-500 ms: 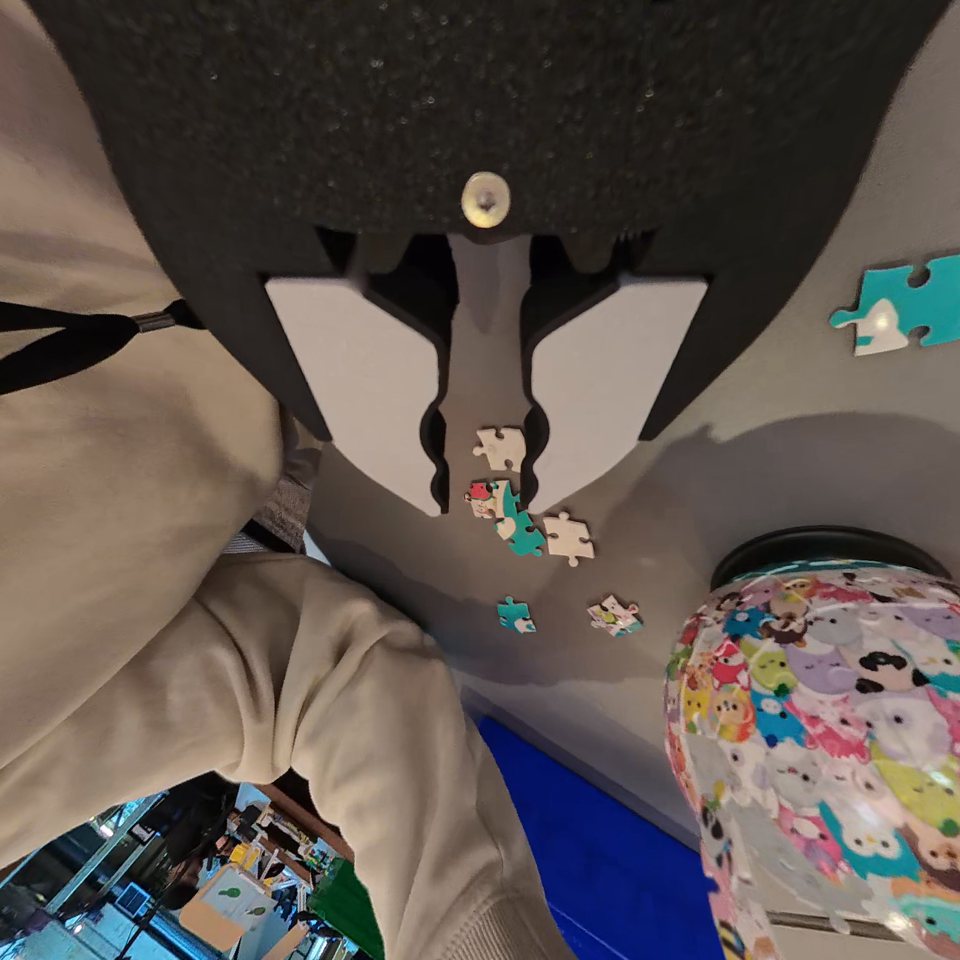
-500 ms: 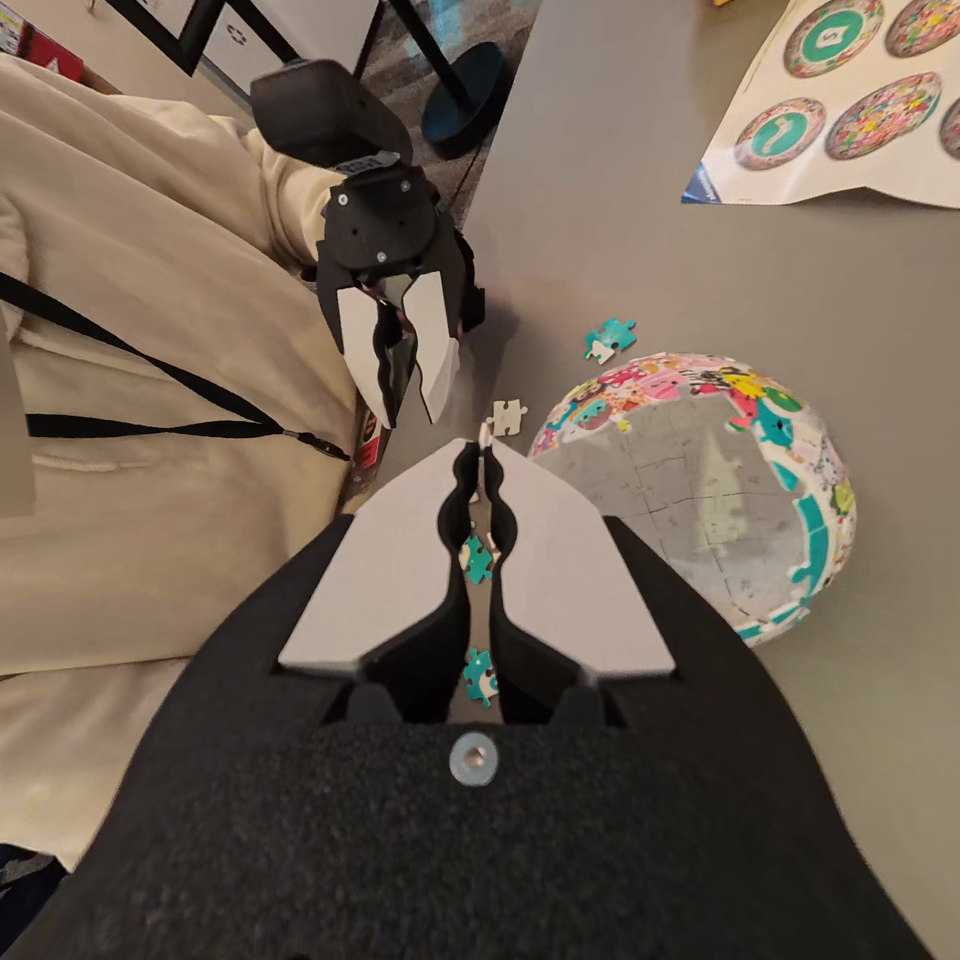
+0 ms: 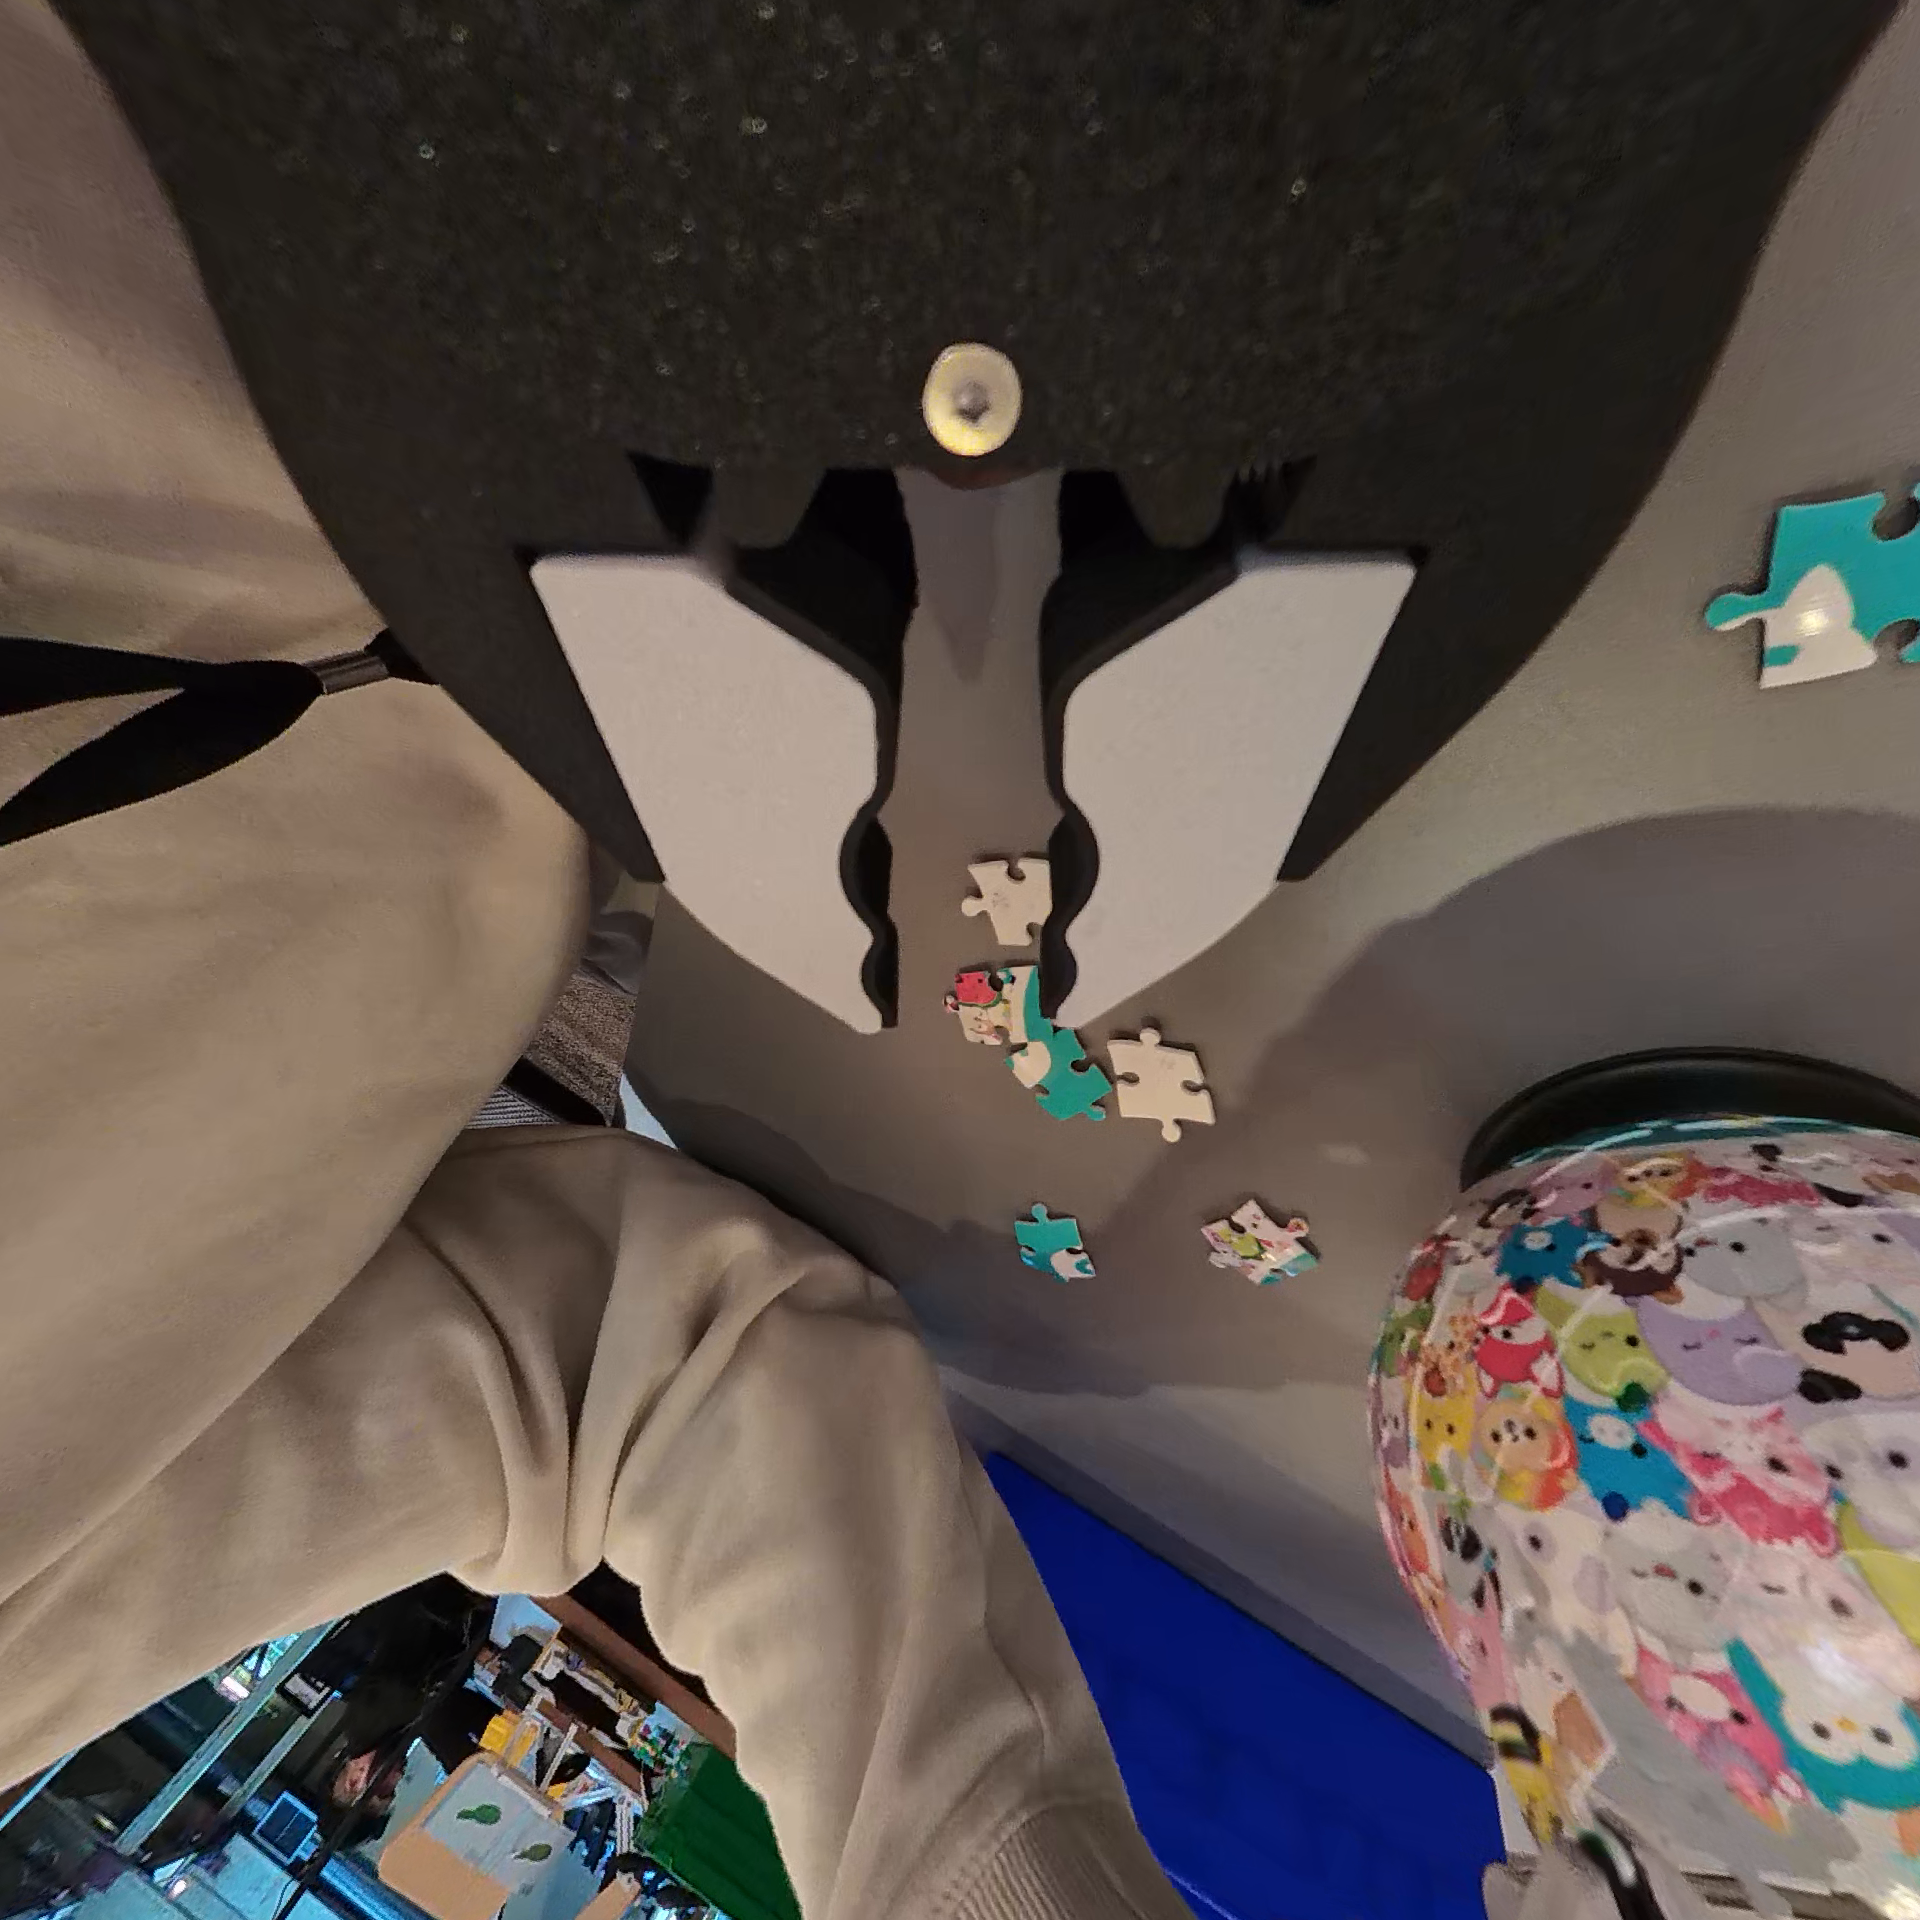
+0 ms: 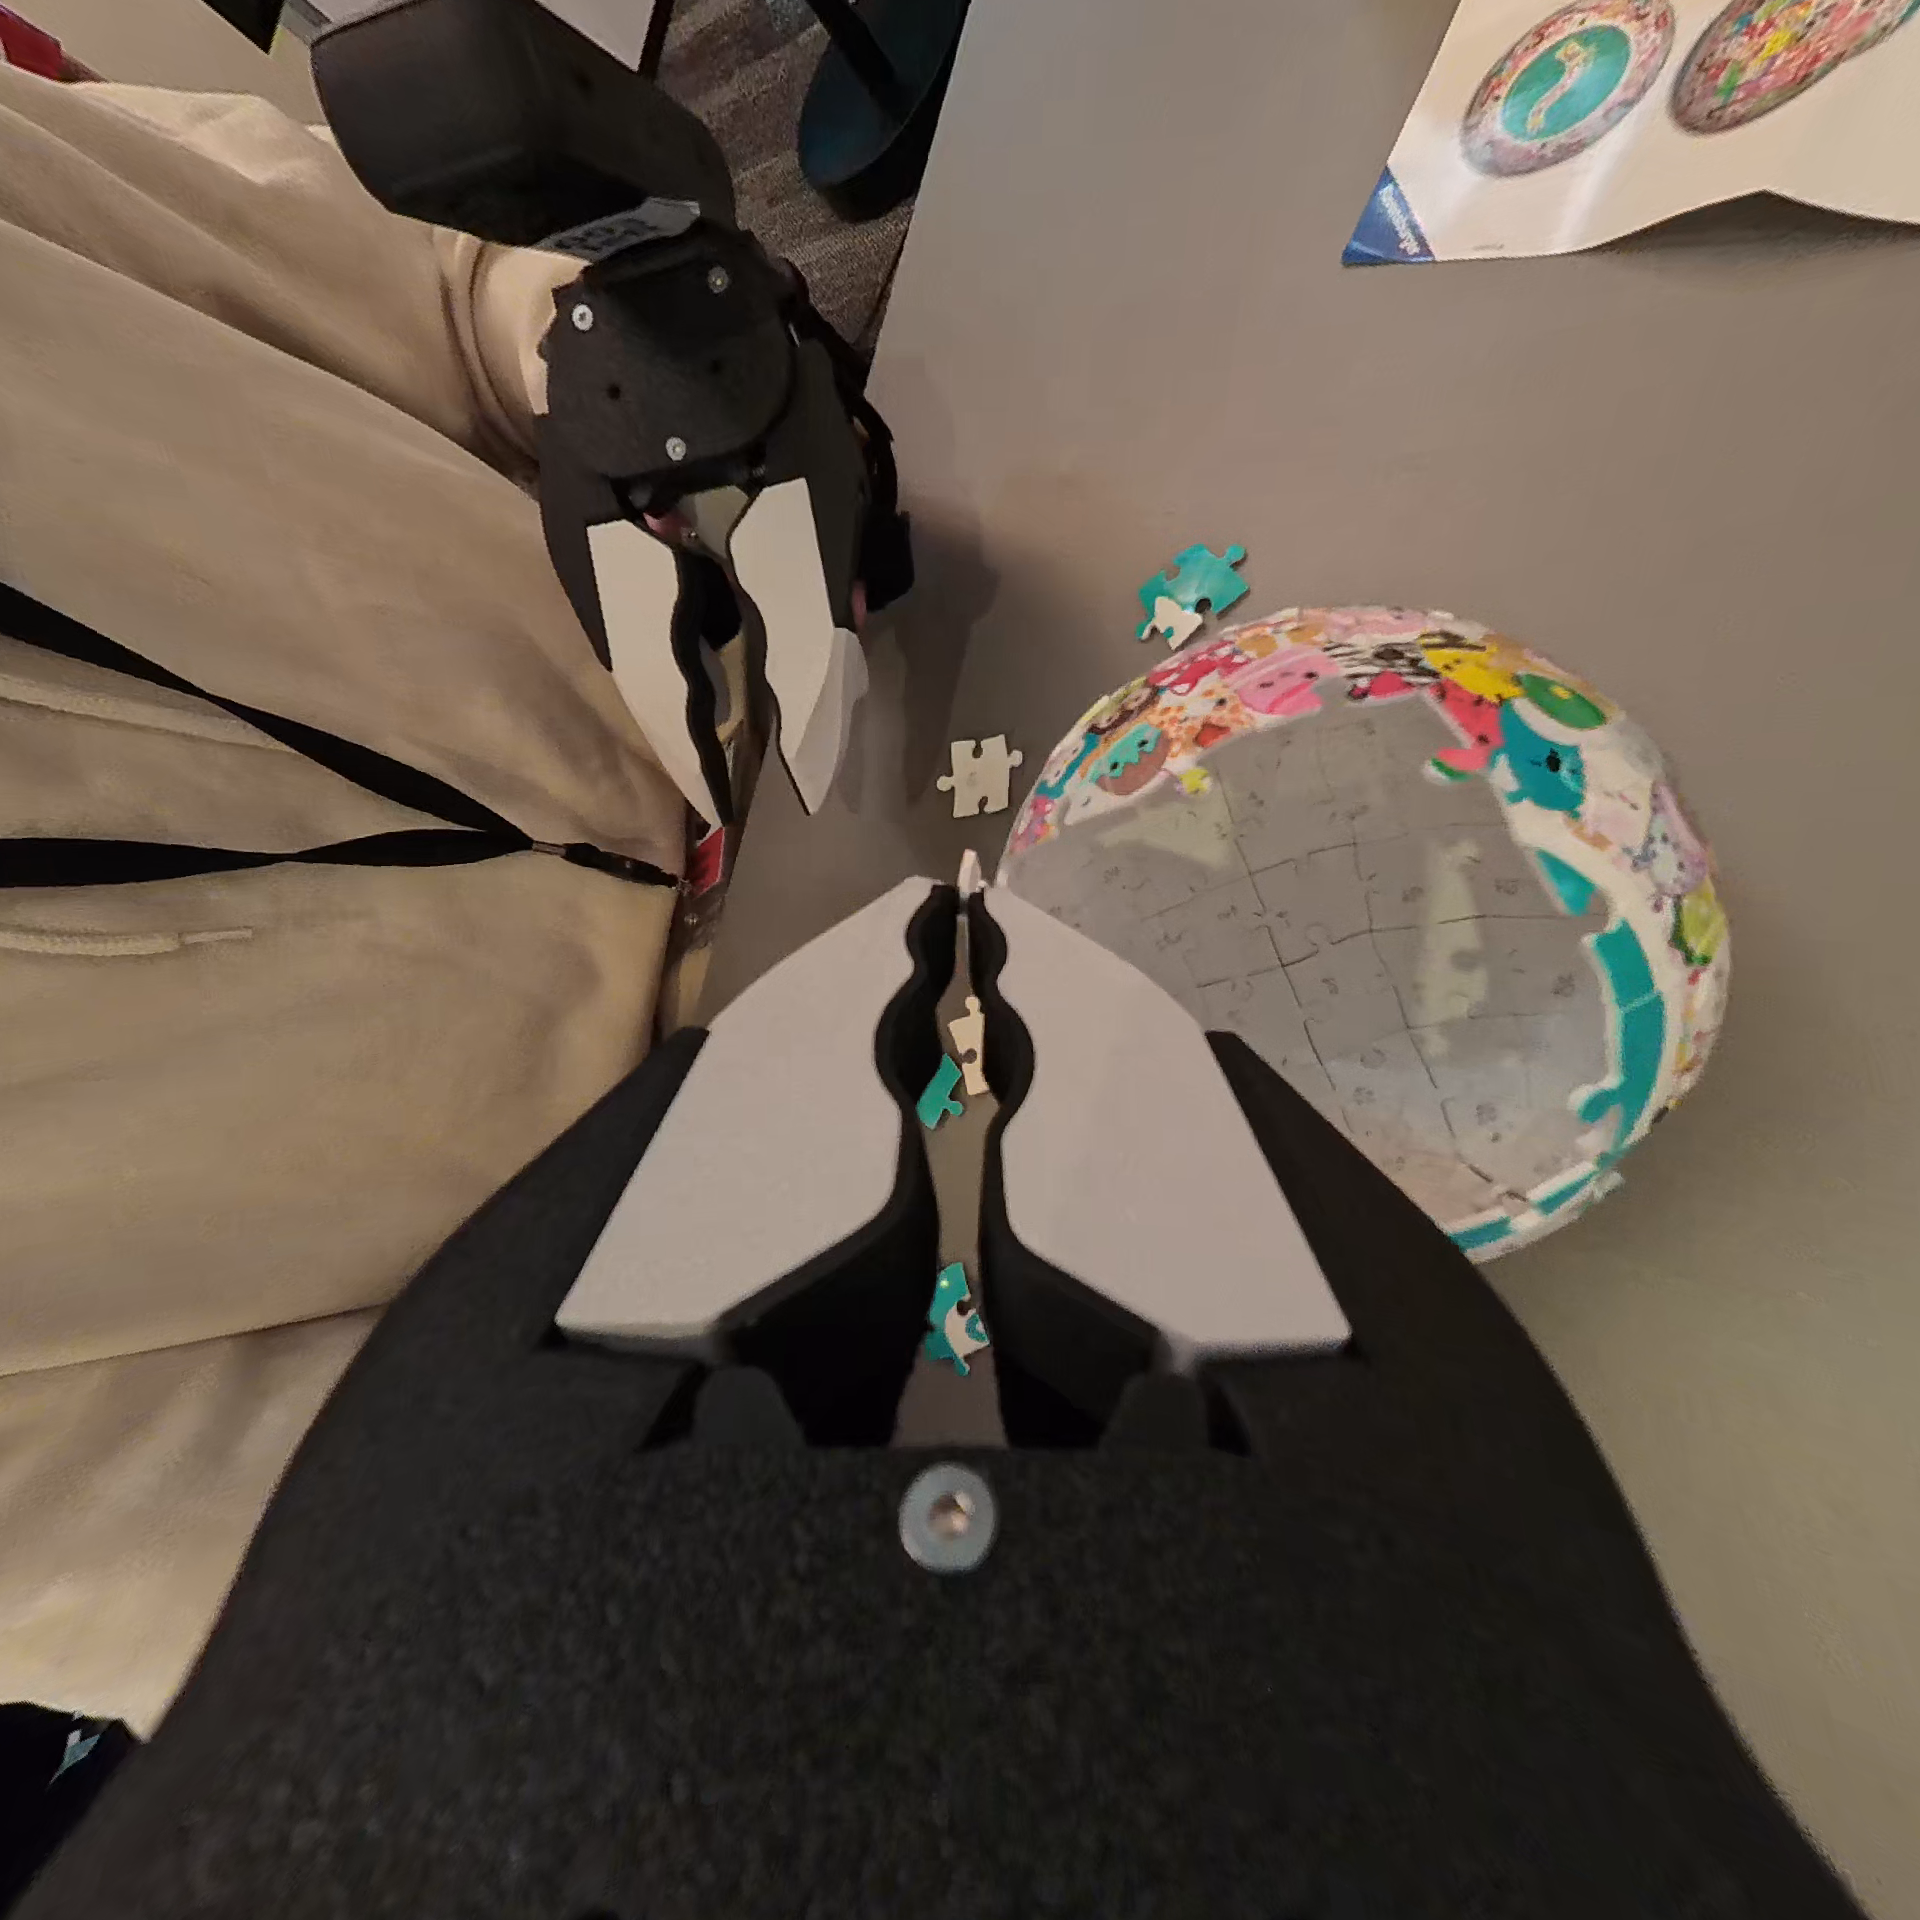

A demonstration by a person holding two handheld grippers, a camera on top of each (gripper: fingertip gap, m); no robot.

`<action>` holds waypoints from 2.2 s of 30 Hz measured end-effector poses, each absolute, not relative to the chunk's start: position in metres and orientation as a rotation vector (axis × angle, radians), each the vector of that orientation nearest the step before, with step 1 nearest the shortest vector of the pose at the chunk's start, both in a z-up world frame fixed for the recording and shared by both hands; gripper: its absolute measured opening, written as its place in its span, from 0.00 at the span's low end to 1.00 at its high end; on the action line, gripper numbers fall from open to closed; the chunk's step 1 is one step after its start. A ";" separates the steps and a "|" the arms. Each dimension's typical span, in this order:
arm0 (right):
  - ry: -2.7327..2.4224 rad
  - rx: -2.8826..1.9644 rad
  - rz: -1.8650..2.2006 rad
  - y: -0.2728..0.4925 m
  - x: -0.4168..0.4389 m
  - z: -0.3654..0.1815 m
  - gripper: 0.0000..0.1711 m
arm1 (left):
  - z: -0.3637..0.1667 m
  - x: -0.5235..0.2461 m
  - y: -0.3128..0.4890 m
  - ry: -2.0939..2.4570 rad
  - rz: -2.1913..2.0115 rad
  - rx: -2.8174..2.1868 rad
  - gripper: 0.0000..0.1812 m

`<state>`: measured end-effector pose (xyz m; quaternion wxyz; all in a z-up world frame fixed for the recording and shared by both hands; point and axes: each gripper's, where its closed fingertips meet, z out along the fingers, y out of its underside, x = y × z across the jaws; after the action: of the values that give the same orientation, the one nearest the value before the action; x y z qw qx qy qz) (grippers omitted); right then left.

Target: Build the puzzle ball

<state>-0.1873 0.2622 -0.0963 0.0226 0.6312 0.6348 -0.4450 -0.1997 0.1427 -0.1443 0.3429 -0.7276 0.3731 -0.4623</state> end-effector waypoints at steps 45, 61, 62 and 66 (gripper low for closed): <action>1.998 1.730 -1.949 0.179 -0.226 -0.044 0.01 | -0.061 -0.217 0.167 0.586 -1.336 -1.557 0.01; 2.631 1.408 -0.942 0.167 -0.218 -0.075 0.03 | -0.085 -0.217 0.153 0.831 -1.096 -1.743 0.01; 2.634 1.402 -0.943 0.166 -0.219 -0.075 0.03 | -0.085 -0.217 0.153 0.834 -1.093 -1.743 0.01; 2.627 1.401 -0.921 0.166 -0.219 -0.075 0.03 | -0.086 -0.218 0.152 0.854 -1.104 -1.749 0.01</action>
<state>-0.2190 0.1656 -0.0753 0.0125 0.4494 0.8430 -0.2954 -0.2177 0.1517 -0.0859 0.4365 -0.7032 0.3435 -0.4438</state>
